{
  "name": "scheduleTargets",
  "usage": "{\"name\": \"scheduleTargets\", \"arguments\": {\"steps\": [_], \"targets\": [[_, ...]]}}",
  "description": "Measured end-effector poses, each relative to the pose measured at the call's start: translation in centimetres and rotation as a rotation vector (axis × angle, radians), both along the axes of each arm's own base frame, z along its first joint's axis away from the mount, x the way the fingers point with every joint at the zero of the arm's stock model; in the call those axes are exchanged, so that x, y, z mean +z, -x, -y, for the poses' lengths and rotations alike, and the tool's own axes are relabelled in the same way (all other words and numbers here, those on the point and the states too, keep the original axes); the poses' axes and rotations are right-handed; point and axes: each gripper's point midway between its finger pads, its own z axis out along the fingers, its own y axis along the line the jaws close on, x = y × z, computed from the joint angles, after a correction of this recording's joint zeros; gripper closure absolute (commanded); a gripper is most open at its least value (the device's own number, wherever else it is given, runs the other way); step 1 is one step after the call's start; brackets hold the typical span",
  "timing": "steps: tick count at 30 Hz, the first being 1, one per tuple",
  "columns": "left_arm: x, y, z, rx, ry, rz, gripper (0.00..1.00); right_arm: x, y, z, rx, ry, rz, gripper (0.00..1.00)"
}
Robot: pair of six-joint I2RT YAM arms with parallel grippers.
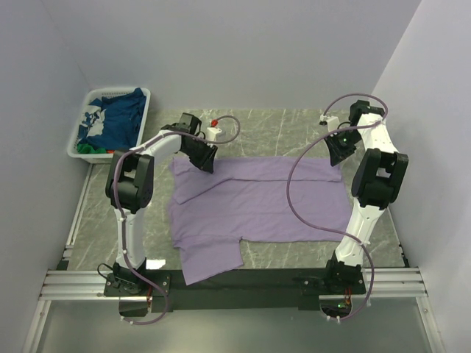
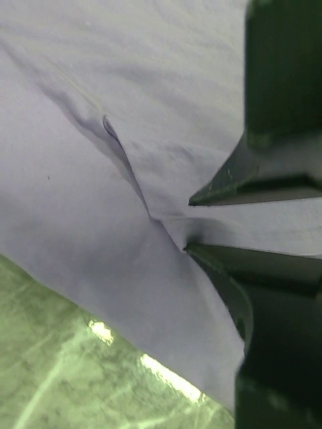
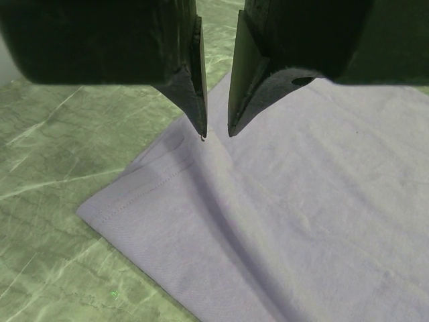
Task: Fold and stack the t-shirts
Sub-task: Fold the tshirt
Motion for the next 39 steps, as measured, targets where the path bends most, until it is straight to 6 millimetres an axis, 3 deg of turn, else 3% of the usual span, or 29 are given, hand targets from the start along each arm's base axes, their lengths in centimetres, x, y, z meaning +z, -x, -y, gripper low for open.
{"name": "scheduleTargets", "arguments": {"steps": [3, 7, 10, 17, 21, 26, 28, 30, 31, 34, 39], "targets": [[0.0, 0.2, 0.5, -0.012, 0.002, 0.001, 0.76, 0.0, 0.0, 0.0, 0.000, 0.000, 0.000, 0.74], [0.0, 0.4, 0.8, -0.018, 0.004, -0.001, 0.94, 0.0, 0.0, 0.0, 0.000, 0.000, 0.000, 0.75], [0.0, 0.4, 0.8, -0.020, 0.003, 0.002, 0.99, 0.0, 0.0, 0.0, 0.000, 0.000, 0.000, 0.76], [0.2, 1.8, 0.6, -0.030, -0.001, 0.000, 0.99, 0.0, 0.0, 0.0, 0.000, 0.000, 0.000, 0.77], [2.4, 3.8, 0.9, -0.054, 0.014, 0.016, 0.99, 0.0, 0.0, 0.0, 0.000, -0.001, 0.000, 0.77], [5.1, 7.8, 2.9, -0.131, 0.052, 0.042, 0.99, 0.0, 0.0, 0.0, 0.001, -0.002, 0.000, 0.77], [5.0, 9.8, 3.8, -0.169, 0.057, 0.022, 0.95, 0.0, 0.0, -0.1, 0.001, -0.004, 0.000, 0.76], [3.8, 11.8, 4.4, -0.202, 0.049, -0.020, 0.74, 0.0, 0.0, -0.1, 0.001, -0.007, 0.001, 0.76], [3.2, 12.6, 4.5, -0.215, 0.042, -0.040, 0.71, 0.0, 0.0, -0.1, 0.001, -0.008, 0.001, 0.75], [1.6, 15.4, 4.3, -0.238, 0.017, -0.123, 0.66, 0.2, -0.1, -0.1, -0.002, -0.008, 0.003, 0.76], [1.7, 16.6, 3.8, -0.267, 0.013, -0.159, 0.58, 0.2, -0.8, 0.0, -0.007, -0.006, 0.014, 0.75]]}}
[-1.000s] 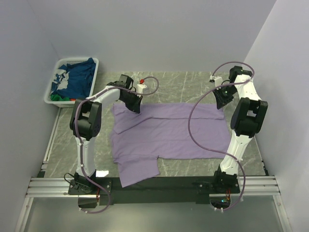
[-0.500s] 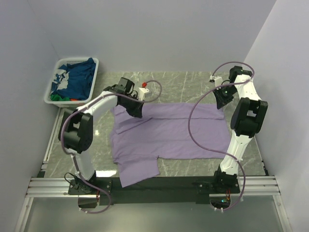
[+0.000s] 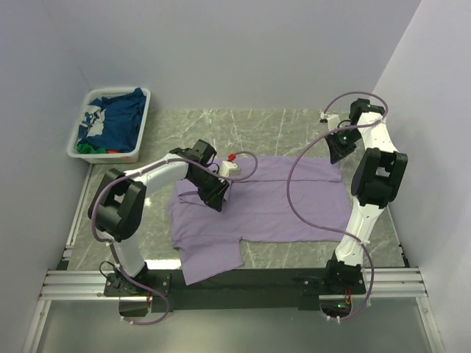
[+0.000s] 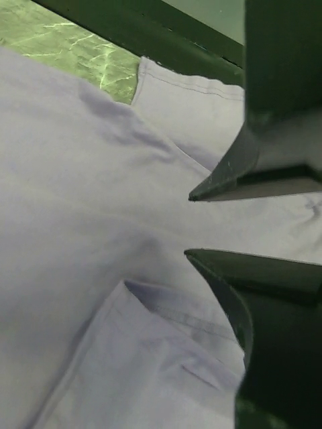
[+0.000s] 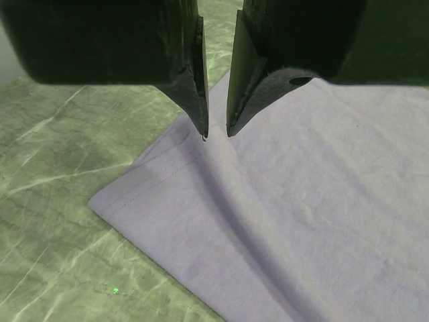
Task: Fold and stack the t-shirts
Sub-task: Fold the tshirt
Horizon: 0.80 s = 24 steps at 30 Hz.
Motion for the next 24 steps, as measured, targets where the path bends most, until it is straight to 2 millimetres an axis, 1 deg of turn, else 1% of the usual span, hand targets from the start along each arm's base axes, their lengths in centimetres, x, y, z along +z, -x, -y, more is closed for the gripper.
{"name": "scheduleTargets", "arguments": {"steps": [3, 5, 8, 11, 13, 14, 16, 17, 18, 21, 23, 24], "targets": [[0.8, -1.0, -0.9, 0.031, 0.009, 0.019, 0.55, 0.0, -0.3, 0.0, -0.013, -0.002, 0.002, 0.75], [1.4, -2.8, -2.2, 0.089, 0.017, 0.050, 0.53, 0.1, -0.5, 0.0, -0.022, -0.002, 0.003, 0.75], [2.1, -6.2, -4.8, 0.190, 0.014, 0.101, 0.50, 0.2, -0.7, -0.1, -0.038, -0.004, 0.006, 0.75], [1.9, -9.1, -7.2, 0.272, -0.014, 0.137, 0.51, 0.0, -0.7, -0.3, -0.048, -0.007, 0.000, 0.76], [1.2, -9.9, -7.6, 0.287, -0.033, 0.133, 0.54, -0.4, -0.8, -0.5, -0.056, -0.007, -0.009, 0.76], [0.7, -9.9, -7.6, 0.286, -0.039, 0.123, 0.55, -0.6, -0.8, -0.6, -0.059, -0.005, -0.015, 0.76], [-0.4, -9.4, -7.5, 0.272, -0.056, 0.084, 0.59, -1.2, -0.9, -0.6, -0.064, -0.004, -0.027, 0.76], [-1.0, -8.8, -7.3, 0.258, -0.066, 0.057, 0.61, -1.5, -0.9, -0.6, -0.068, -0.002, -0.034, 0.76], [-1.5, -8.1, -7.2, 0.244, -0.076, 0.033, 0.64, -1.7, -1.0, -0.6, -0.071, 0.001, -0.038, 0.76], [-2.3, -5.3, -6.8, 0.186, -0.101, -0.035, 0.68, -2.3, -1.1, -0.4, -0.079, 0.017, -0.047, 0.76], [-2.8, -2.8, -6.3, 0.132, -0.118, -0.090, 0.68, -2.3, -1.1, -0.2, -0.083, 0.028, -0.049, 0.76], [-2.8, -1.6, -6.3, 0.103, -0.127, -0.116, 0.66, -2.2, -1.3, 0.0, -0.084, 0.034, -0.045, 0.76]]}}
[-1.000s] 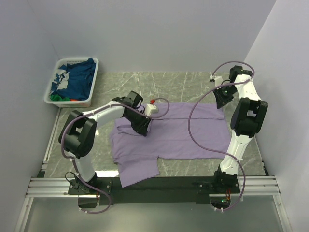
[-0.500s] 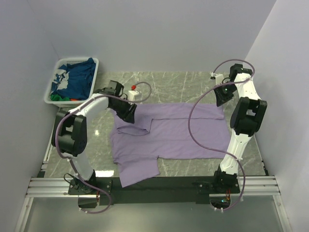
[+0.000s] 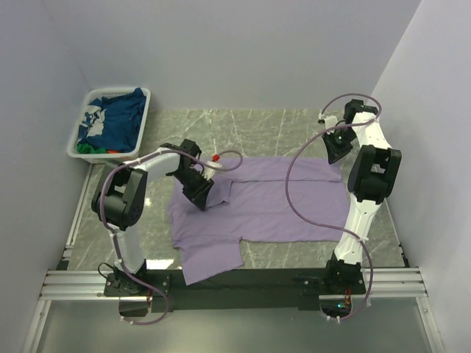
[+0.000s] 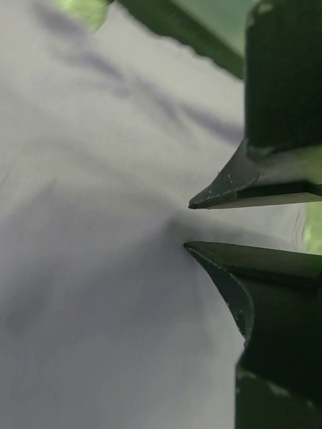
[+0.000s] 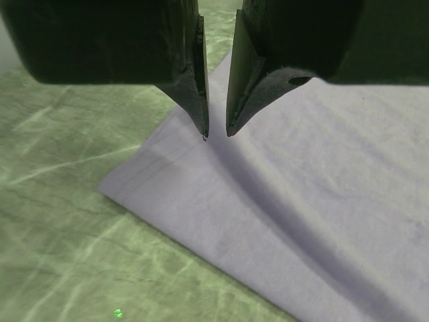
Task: Fold and stack the t-shirts
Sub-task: Fold the tshirt
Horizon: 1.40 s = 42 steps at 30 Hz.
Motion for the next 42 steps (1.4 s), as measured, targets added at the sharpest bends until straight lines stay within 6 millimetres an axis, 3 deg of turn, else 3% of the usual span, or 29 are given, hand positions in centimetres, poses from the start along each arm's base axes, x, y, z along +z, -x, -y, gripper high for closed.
{"name": "scheduleTargets", "arguments": {"steps": [3, 6, 9, 11, 14, 19, 24, 35, 38, 42], "targets": [[0.9, 1.8, 0.4, -0.055, 0.011, -0.027, 0.58, 0.4, -0.5, 0.4, -0.008, 0.019, 0.018, 0.76], [3.0, 1.0, -0.3, -0.023, 0.049, 0.008, 0.49, 0.7, -1.2, 0.7, -0.025, 0.034, 0.040, 0.72], [4.8, -3.3, -2.5, 0.100, 0.081, 0.091, 0.36, 0.9, -1.9, 1.0, -0.055, 0.041, 0.058, 0.68], [6.1, -7.3, -4.8, 0.215, 0.099, 0.174, 0.34, 0.9, -2.4, 1.2, -0.079, 0.043, 0.067, 0.67], [7.3, -11.6, -8.0, 0.353, 0.100, 0.278, 0.32, 0.8, -3.4, 1.6, -0.118, 0.042, 0.084, 0.62], [7.2, -15.1, -10.0, 0.468, 0.077, 0.348, 0.30, -1.1, -3.9, 2.3, -0.185, 0.061, 0.051, 0.61], [5.5, -16.2, -11.1, 0.534, 0.040, 0.336, 0.29, -2.8, -3.5, 2.9, -0.224, 0.072, 0.000, 0.59], [2.7, -16.4, -12.0, 0.598, -0.005, 0.294, 0.27, -3.1, -2.9, 4.1, -0.288, 0.095, -0.027, 0.64], [1.8, -16.1, -11.9, 0.599, -0.006, 0.269, 0.28, -3.4, -3.0, 4.1, -0.288, 0.093, -0.039, 0.83], [1.1, -15.9, -11.8, 0.612, -0.009, 0.242, 0.36, -4.4, -2.7, 4.0, -0.290, 0.090, -0.066, 1.00]]}}
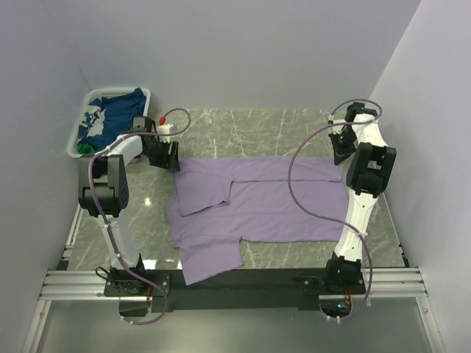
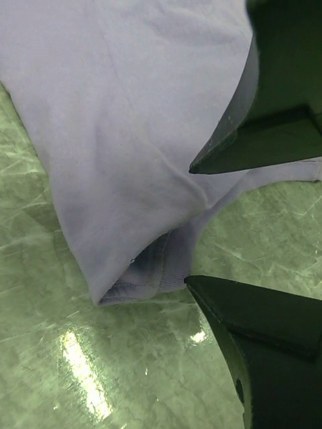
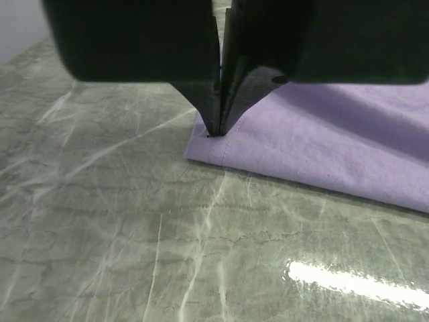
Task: Fold and stack the t-shirts
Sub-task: Fold the tshirt
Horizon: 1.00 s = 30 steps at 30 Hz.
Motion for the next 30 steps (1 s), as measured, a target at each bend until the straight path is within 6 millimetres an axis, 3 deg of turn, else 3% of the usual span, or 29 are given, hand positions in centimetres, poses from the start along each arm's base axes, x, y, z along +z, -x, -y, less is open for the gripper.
{"name": "scheduleTargets", "arguments": {"steps": [2, 9, 12, 22, 24, 25, 26, 28, 29, 30], "targets": [[-0.3, 0.0, 0.0, 0.007, 0.002, -0.006, 0.40, 0.0, 0.0, 0.0, -0.003, 0.001, 0.002, 1.00], [-1.3, -0.1, 0.1, 0.022, 0.010, -0.028, 0.85, 0.1, -0.9, 0.3, -0.024, 0.015, 0.034, 1.00], [-1.9, -0.5, 0.1, 0.023, 0.011, -0.039, 0.96, 0.1, -1.7, 0.6, -0.039, 0.026, 0.067, 1.00], [-1.9, -3.9, -0.6, 0.058, 0.022, -0.011, 0.99, 1.2, -5.8, 2.8, -0.097, 0.137, 0.222, 1.00], [-1.9, -4.4, -0.7, 0.061, 0.019, -0.005, 0.86, 1.4, -6.4, 3.0, -0.104, 0.150, 0.242, 0.95], [-1.9, -4.8, -0.8, 0.062, 0.016, 0.001, 0.77, 1.6, -6.7, 3.0, -0.107, 0.154, 0.249, 0.89], [-1.8, -5.0, -0.9, 0.061, 0.015, 0.007, 0.63, 1.9, -7.1, 3.2, -0.112, 0.159, 0.262, 0.75], [-1.5, -5.2, -0.9, 0.056, 0.016, 0.014, 0.49, 2.5, -7.5, 3.0, -0.110, 0.148, 0.276, 0.65], [-1.3, -5.3, -0.9, 0.054, 0.015, 0.022, 0.34, 3.0, -7.5, 2.9, -0.107, 0.139, 0.283, 0.58], [-1.2, -5.3, -0.9, 0.048, 0.014, 0.026, 0.30, 3.3, -7.3, 2.7, -0.103, 0.126, 0.287, 0.56]]}}
